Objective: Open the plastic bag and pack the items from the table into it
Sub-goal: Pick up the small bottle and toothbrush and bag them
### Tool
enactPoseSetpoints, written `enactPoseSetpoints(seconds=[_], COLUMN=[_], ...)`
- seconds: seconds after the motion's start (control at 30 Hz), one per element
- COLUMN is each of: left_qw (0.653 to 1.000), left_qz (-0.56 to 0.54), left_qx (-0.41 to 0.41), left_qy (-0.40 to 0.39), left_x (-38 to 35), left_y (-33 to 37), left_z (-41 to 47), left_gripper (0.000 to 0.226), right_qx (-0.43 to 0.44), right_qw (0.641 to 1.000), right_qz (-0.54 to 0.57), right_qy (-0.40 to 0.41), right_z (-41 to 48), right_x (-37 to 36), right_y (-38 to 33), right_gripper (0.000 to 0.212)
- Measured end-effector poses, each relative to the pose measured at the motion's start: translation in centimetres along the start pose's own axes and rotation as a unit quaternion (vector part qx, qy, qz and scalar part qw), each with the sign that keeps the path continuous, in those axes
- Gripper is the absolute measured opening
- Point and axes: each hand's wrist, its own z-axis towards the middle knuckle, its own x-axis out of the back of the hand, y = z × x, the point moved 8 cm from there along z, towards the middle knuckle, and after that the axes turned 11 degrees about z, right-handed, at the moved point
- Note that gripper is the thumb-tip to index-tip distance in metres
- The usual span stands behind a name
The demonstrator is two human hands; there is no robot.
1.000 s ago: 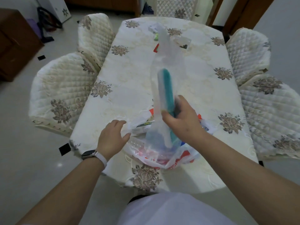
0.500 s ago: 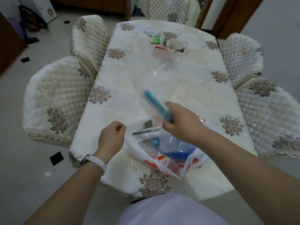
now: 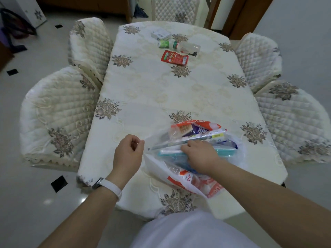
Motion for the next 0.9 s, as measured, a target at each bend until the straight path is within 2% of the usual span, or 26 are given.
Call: enactPoseSetpoints(seconds=[0.03,0.1,0.17,0.2,0.27,0.33,0.43,0.5,0.57,0.67,0.77,0.9], left_qw=[0.999,0.978,0.923,0.900,0.876,0.871,0.855,0.845,0.853,0.861,0.836,0.796], left_qz=[0.024,0.099,0.182,0.214,0.264,0.289,0.271,0.259,0.290,0.403,0.500,0.578], left_qx=[-0.035,-0.179,-0.336,-0.379,-0.403,-0.397,-0.437,-0.464,-0.433,-0.311,-0.223,-0.141], left_qy=[0.020,0.048,0.035,0.013,-0.014,0.001,0.063,0.066,0.023,-0.013,-0.041,-0.108], left_x=[0.2,0.3,-1.4,-2.4,-4.1,-4.4,-3.5,-3.5,-4.6,-5.3,-5.4,-6.2], left_y=[0.8,3.2,5.3,5.6,5.7,5.7,6.9,7.8,7.5,5.0,3.7,2.9], left_z=[-0.4,-1.6,-3.2,-3.5,-3.4,-3.0,-4.0,-5.0,-4.5,-2.7,-2.6,-2.8], left_gripper=[0.010,0.001,0.012,0.016,0.021,0.020,0.008,0.007,0.012,0.015,0.019,0.044], right_qx=[-0.008,-0.023,-0.024,-0.020,-0.016,-0.010,-0.015,-0.024,-0.032,-0.046,-0.047,-0.032], right_qw=[1.000,1.000,1.000,0.999,0.999,0.998,0.992,0.990,0.993,0.998,0.998,0.999], right_qz=[0.002,0.009,0.013,0.017,0.028,0.046,0.096,0.096,0.076,0.047,0.039,0.027], right_qy=[0.005,0.004,0.016,0.026,0.039,0.046,0.074,0.096,0.081,0.024,-0.011,-0.012], right_z=[-0.1,-1.0,-2.0,-2.4,-2.8,-2.8,-2.6,-2.1,-1.2,0.4,0.4,0.2], right_x=[-0.2,-0.4,-0.2,0.1,1.1,2.1,3.3,3.9,4.3,4.0,3.1,2.3], right_y=[0.3,0.9,1.3,1.4,1.4,1.6,2.4,3.5,4.4,5.3,6.6,7.2], right_gripper=[0.034,0.039,0.044,0.047,0.054,0.057,0.047,0.038,0.035,0.040,0.045,0.041])
